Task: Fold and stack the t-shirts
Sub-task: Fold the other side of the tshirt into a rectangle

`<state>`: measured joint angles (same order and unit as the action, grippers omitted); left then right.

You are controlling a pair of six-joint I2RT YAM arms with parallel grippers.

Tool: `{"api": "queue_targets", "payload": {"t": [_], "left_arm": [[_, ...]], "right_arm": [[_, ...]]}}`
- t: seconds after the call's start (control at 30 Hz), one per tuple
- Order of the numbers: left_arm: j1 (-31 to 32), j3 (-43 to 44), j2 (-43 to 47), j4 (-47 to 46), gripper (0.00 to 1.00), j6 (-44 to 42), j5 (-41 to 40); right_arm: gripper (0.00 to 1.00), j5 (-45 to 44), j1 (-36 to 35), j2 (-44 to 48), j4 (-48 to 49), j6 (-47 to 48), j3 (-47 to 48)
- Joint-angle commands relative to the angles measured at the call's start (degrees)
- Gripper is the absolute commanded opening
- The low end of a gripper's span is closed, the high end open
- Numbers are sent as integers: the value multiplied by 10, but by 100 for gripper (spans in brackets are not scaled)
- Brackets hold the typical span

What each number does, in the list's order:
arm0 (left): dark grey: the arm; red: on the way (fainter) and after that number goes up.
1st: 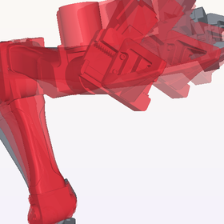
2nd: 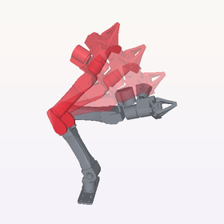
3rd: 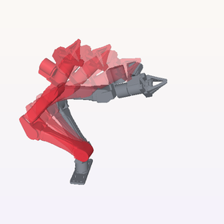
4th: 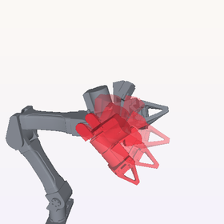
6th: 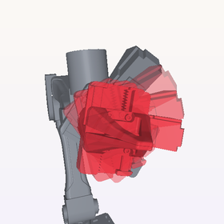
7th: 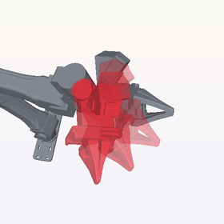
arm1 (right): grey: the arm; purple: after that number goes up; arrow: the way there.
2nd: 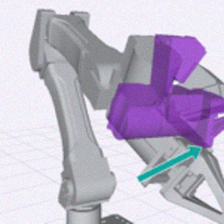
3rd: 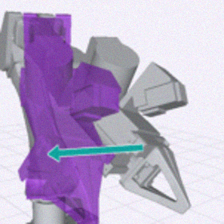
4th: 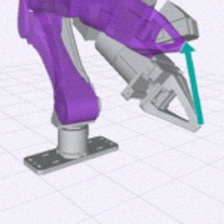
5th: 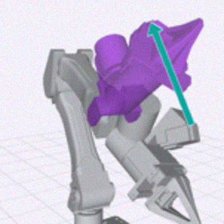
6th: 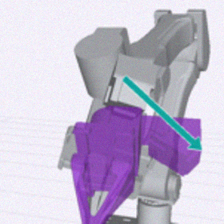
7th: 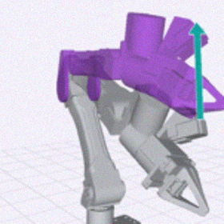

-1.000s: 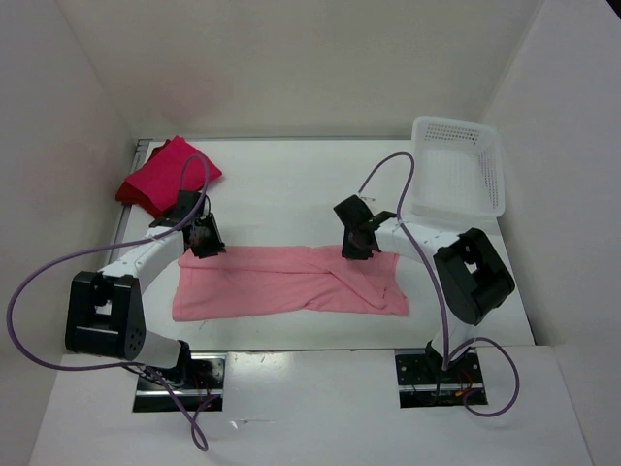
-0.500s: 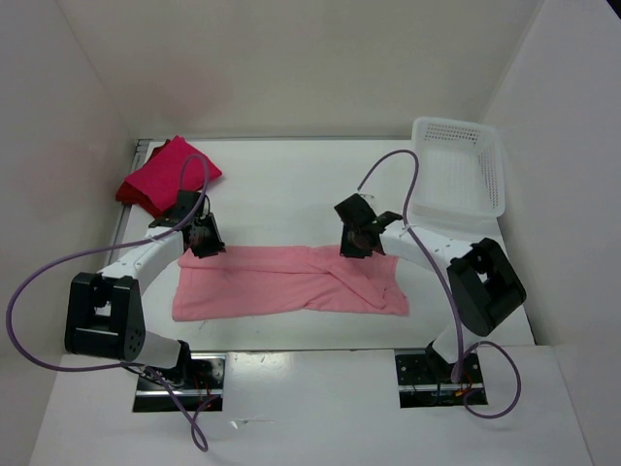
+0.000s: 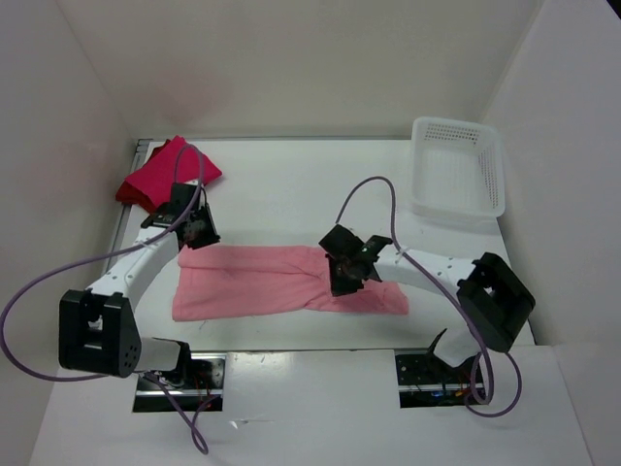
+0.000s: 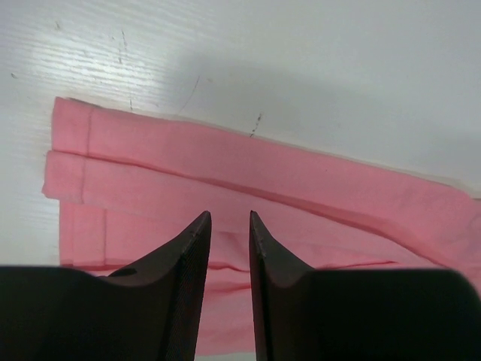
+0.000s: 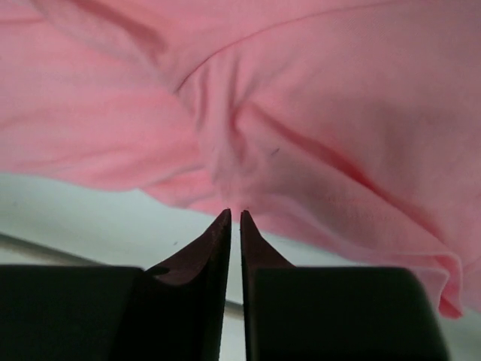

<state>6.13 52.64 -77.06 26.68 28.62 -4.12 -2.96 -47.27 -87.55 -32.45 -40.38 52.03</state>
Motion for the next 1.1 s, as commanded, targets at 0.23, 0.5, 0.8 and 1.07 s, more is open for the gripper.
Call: {"api": "queue_targets", "payload": {"t": [0.23, 0.5, 0.8, 1.07], "left_arm": [[2, 44, 35, 35, 36, -38, -65], [-48, 71, -91, -2, 23, -28, -49], [-64, 67, -135, -28, 6, -15, -5], [-64, 40, -158, -34, 10, -15, 13]], "right_arm": [[23, 34, -5, 43, -35, 19, 90], [0, 56, -5, -103, 73, 67, 237], [32, 87, -5, -273, 71, 119, 409], [4, 86, -31, -347, 48, 139, 479]]}}
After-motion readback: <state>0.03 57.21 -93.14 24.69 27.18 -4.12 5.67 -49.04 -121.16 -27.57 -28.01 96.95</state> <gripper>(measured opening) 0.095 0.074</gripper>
